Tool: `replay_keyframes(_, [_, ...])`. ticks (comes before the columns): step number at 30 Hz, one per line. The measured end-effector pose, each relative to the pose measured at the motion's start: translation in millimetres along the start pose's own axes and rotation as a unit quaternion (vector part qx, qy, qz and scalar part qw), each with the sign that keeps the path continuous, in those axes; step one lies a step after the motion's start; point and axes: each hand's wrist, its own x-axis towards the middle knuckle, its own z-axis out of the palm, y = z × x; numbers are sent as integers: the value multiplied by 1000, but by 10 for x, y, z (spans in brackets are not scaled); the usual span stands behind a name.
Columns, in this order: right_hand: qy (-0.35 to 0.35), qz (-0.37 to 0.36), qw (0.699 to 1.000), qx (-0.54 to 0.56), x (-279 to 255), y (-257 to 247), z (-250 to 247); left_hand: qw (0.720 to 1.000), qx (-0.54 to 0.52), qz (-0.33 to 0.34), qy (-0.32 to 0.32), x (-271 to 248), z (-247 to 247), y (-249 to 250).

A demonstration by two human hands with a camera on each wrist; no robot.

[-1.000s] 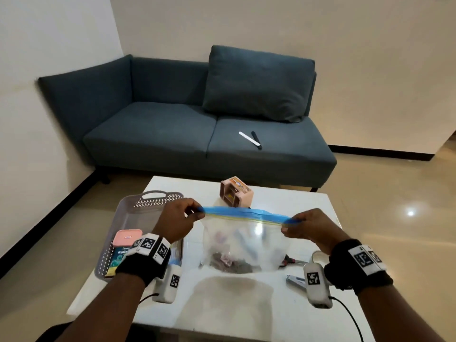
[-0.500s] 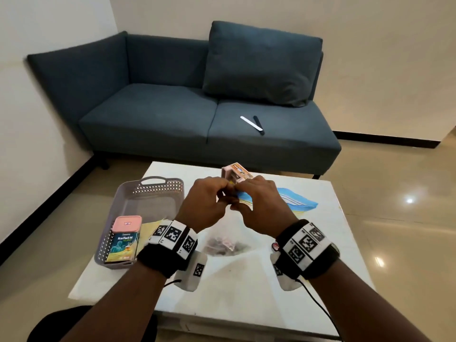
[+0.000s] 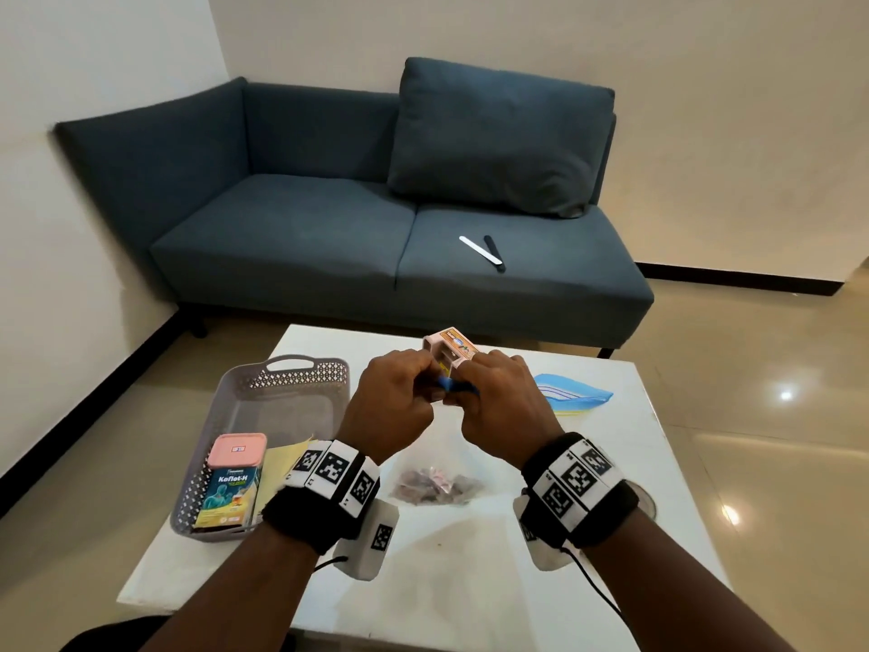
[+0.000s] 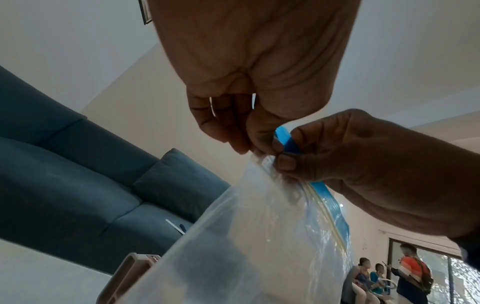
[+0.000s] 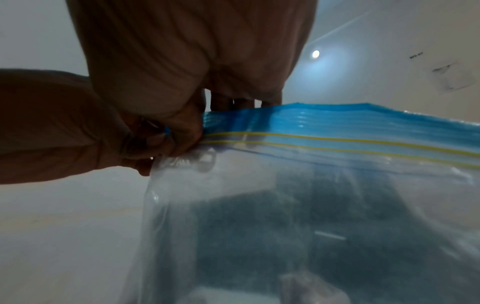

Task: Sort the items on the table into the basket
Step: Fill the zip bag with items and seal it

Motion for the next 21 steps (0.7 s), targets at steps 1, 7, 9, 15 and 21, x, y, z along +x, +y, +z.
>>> replay_keyframes(1, [-4, 0, 1000, 8, -3, 11, 8, 1000, -5, 2, 4, 4, -9, -10])
replay_keyframes(7, [0, 12, 1000, 3, -47, 62, -33, 1000, -9, 5, 7, 24, -102, -9])
replay_keyframes(9, [3, 13, 1000, 7, -43, 83, -59, 1000, -22, 1, -22, 9, -130, 37])
replay_keyframes(15, [12, -15, 1000, 15, -35, 82, -95, 999, -26, 24, -32, 11, -117, 115])
replay_keyframes(21, [75, -12, 997, -33, -115, 135, -7, 1000, 2, 25, 4, 12, -105, 127])
